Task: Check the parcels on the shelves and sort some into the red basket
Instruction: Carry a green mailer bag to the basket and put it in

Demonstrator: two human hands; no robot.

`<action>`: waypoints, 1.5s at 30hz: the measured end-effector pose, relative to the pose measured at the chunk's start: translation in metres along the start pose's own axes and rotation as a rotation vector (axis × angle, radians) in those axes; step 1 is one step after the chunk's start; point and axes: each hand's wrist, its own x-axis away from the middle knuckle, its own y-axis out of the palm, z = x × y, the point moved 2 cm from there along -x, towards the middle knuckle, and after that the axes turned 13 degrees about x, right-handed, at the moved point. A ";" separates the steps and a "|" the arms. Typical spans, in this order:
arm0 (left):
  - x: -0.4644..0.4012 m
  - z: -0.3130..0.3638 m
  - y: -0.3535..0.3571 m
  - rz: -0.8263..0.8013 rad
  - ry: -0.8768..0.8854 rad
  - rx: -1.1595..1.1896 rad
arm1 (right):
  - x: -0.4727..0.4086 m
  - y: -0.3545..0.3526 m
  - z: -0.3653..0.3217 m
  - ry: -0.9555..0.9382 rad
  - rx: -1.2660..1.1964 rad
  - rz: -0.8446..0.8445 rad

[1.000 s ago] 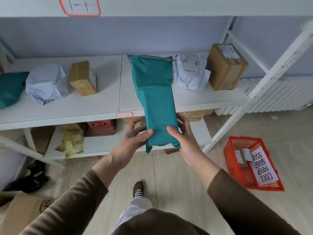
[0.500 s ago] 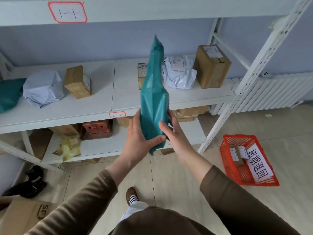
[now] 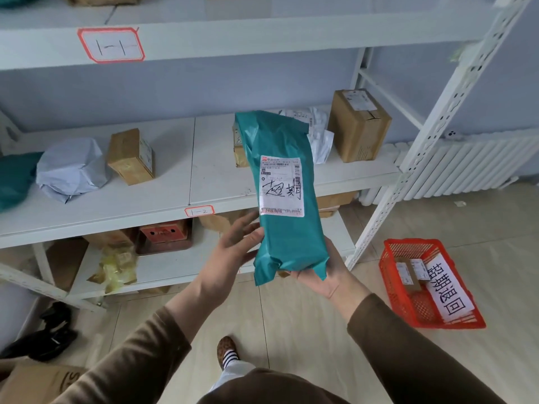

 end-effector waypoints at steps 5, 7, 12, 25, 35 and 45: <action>-0.002 0.003 -0.004 -0.034 -0.055 0.076 | -0.014 -0.001 -0.001 0.040 0.018 0.091; -0.005 0.001 -0.007 -0.068 -0.089 0.081 | -0.022 -0.004 -0.001 0.043 0.072 0.141; -0.019 -0.007 -0.010 -0.050 -0.097 0.174 | -0.028 0.001 -0.006 -0.005 0.382 0.289; -0.060 -0.071 0.066 -0.066 -0.244 0.141 | 0.043 -0.078 -0.018 -0.238 0.622 0.546; -0.120 -0.112 0.137 -0.270 -0.421 -0.002 | 0.080 -0.146 -0.036 -0.280 0.497 0.801; -0.147 -0.188 0.257 -0.408 -0.550 -0.103 | 0.161 -0.245 -0.063 -0.279 0.373 0.957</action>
